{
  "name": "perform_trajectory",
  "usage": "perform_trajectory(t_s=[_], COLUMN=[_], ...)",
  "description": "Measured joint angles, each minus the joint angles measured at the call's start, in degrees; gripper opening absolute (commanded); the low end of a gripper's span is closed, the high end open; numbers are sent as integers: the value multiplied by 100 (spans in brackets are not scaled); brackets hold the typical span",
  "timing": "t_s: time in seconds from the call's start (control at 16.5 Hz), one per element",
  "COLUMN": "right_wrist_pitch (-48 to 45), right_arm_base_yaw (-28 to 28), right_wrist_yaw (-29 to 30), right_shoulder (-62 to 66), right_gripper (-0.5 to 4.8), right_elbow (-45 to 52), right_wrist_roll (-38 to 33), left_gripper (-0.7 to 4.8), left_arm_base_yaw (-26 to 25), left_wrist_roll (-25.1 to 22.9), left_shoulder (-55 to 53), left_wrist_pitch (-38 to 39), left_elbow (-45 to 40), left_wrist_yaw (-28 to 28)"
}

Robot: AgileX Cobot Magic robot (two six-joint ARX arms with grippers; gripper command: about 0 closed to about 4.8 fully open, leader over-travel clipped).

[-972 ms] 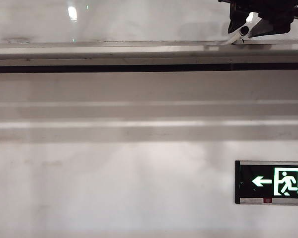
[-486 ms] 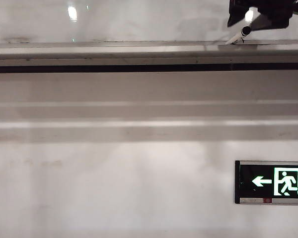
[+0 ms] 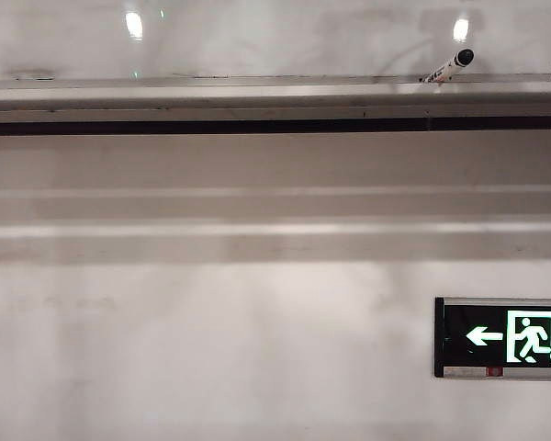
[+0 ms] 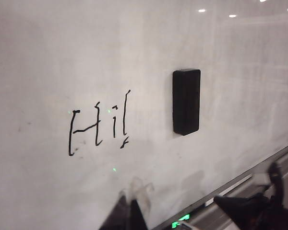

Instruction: Take a marker from the whiteboard tray, write "Hi!" on the whiteboard, and then put the marker back vertically into the whiteboard tray.

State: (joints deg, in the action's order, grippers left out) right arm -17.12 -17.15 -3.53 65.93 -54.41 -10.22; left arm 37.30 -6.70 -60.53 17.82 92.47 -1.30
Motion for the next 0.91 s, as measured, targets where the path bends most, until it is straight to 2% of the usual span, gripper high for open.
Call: perform_trajectory(t_s=[0.18,0.43,0.55,0.67,0.91], right_wrist_pitch=[544,1869,2238,2531,3254], right_arm_base_yaw=[-15,-382,-597,-855,-1547], right_wrist_yaw=[448,461,461,205,-796], right_shoulder=[-321,-415,-417,-417,-433], right_gripper=[-1,-1,-1,-1,-1], right_elbow=[-450,-1659,-2179,-2557,-3141], right_wrist_roll=[-2,461,581,695,1491], left_gripper=[-5,-5,-5,-5,-5], left_arm_base_yaw=[0,0,2,2,2], left_wrist_roll=[214,247,247,247,245], left_shoulder=[-2,-31,-35,-42,-39], left_wrist_pitch=[79,358,542,793,1115], left_elbow=[0,0,17,122,356], left_wrist_yaw=[96,155,267,509,789])
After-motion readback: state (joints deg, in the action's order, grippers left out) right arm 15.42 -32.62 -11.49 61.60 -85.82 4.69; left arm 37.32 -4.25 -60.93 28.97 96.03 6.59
